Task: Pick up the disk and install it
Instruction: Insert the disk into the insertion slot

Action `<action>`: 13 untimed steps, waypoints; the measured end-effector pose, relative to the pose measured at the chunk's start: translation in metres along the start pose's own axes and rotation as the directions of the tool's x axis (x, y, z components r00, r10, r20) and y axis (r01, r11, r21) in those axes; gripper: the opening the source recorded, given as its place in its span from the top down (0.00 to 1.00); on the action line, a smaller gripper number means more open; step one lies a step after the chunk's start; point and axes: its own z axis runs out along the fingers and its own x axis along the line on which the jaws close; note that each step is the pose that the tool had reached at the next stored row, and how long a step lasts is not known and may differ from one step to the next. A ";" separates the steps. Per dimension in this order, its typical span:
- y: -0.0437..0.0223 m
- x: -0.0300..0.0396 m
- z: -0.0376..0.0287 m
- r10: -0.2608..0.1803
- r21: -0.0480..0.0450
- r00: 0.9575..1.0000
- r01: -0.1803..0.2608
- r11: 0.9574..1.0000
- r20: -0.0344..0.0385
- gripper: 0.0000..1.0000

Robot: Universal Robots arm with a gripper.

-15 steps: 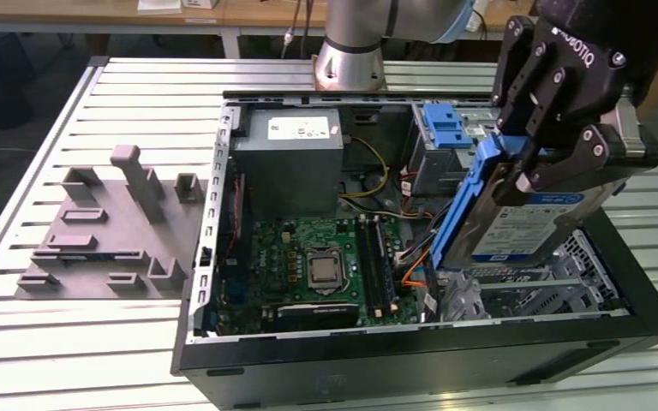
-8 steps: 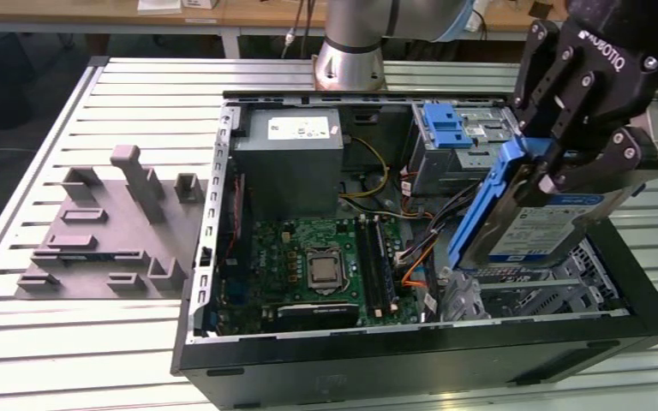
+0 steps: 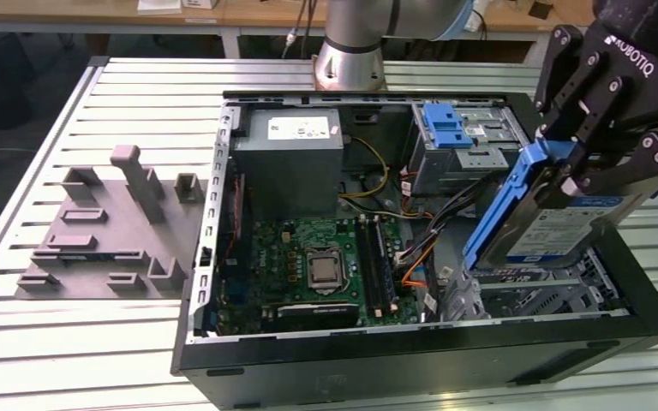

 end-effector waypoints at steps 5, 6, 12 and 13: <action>-0.0068 -0.0003 0.0032 0.000 0.000 1.000 0.000 1.000 0.000 0.63; -0.0075 -0.0004 0.0039 0.000 0.000 1.000 0.000 1.000 0.000 0.63; -0.0093 0.0003 0.0074 -0.002 0.000 1.000 0.002 1.000 0.000 0.63; -0.0097 0.0003 0.0078 -0.002 0.000 1.000 0.002 1.000 0.000 0.63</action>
